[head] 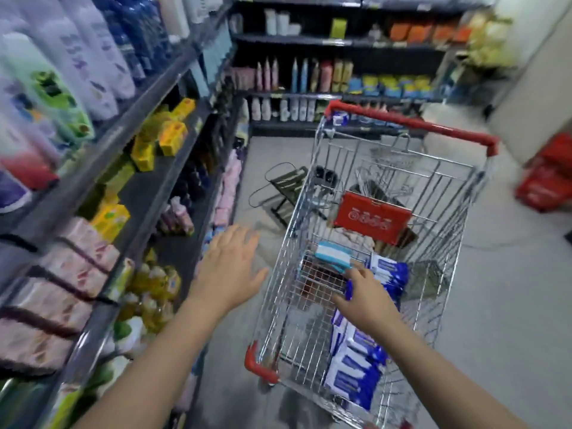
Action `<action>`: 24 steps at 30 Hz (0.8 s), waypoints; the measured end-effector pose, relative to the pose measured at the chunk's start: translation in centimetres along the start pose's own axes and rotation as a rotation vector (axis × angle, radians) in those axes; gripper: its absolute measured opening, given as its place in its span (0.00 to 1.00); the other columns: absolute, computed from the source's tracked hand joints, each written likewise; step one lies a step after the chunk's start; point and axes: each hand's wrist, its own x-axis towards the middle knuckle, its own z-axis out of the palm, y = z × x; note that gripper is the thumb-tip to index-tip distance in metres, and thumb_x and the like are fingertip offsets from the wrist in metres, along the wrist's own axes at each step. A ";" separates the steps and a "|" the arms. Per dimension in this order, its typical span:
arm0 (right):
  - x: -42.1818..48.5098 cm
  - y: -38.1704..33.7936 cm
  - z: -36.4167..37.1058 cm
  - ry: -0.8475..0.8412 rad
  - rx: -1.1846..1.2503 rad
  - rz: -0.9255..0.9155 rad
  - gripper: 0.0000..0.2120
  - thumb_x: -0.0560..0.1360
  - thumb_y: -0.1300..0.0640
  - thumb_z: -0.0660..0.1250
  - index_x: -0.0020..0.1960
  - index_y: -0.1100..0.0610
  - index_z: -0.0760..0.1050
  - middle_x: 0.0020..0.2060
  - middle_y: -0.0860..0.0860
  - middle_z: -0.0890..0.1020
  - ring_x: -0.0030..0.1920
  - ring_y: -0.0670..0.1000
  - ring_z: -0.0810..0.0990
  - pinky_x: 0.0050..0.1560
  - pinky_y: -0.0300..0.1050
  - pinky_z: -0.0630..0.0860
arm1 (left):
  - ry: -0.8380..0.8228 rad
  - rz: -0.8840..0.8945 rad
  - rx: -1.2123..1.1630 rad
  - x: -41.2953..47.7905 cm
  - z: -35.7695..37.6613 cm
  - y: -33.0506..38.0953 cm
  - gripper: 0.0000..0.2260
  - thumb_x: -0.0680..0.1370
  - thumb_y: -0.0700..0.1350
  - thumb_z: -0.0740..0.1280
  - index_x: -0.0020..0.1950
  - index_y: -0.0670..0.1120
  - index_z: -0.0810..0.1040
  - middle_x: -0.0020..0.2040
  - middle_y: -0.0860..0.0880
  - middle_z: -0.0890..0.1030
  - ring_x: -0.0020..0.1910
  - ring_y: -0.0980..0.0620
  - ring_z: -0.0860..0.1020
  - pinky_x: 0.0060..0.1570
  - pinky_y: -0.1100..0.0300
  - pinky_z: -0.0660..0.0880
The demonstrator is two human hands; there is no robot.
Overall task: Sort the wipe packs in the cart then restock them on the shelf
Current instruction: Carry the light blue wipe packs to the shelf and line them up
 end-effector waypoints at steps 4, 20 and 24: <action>7.7 6.2 2.1 -0.063 0.016 0.105 0.28 0.75 0.49 0.65 0.71 0.57 0.62 0.69 0.55 0.67 0.65 0.56 0.71 0.61 0.49 0.72 | -0.142 0.116 -0.083 8.8 7.5 4.1 0.27 0.74 0.54 0.66 0.70 0.45 0.67 0.69 0.46 0.69 0.69 0.45 0.67 0.67 0.51 0.63; 31.8 20.3 15.3 -0.143 0.338 0.341 0.22 0.76 0.58 0.65 0.69 0.58 0.65 0.66 0.57 0.70 0.64 0.57 0.71 0.58 0.45 0.68 | -0.515 0.340 0.021 35.2 41.6 13.8 0.19 0.78 0.53 0.62 0.64 0.43 0.70 0.63 0.44 0.74 0.61 0.44 0.72 0.59 0.52 0.68; 33.2 21.8 18.8 -0.092 0.550 0.432 0.20 0.76 0.60 0.66 0.66 0.60 0.68 0.63 0.55 0.75 0.60 0.55 0.75 0.46 0.35 0.65 | -0.564 0.378 0.003 35.1 46.0 14.4 0.31 0.71 0.59 0.70 0.67 0.44 0.66 0.63 0.45 0.71 0.62 0.45 0.70 0.59 0.52 0.67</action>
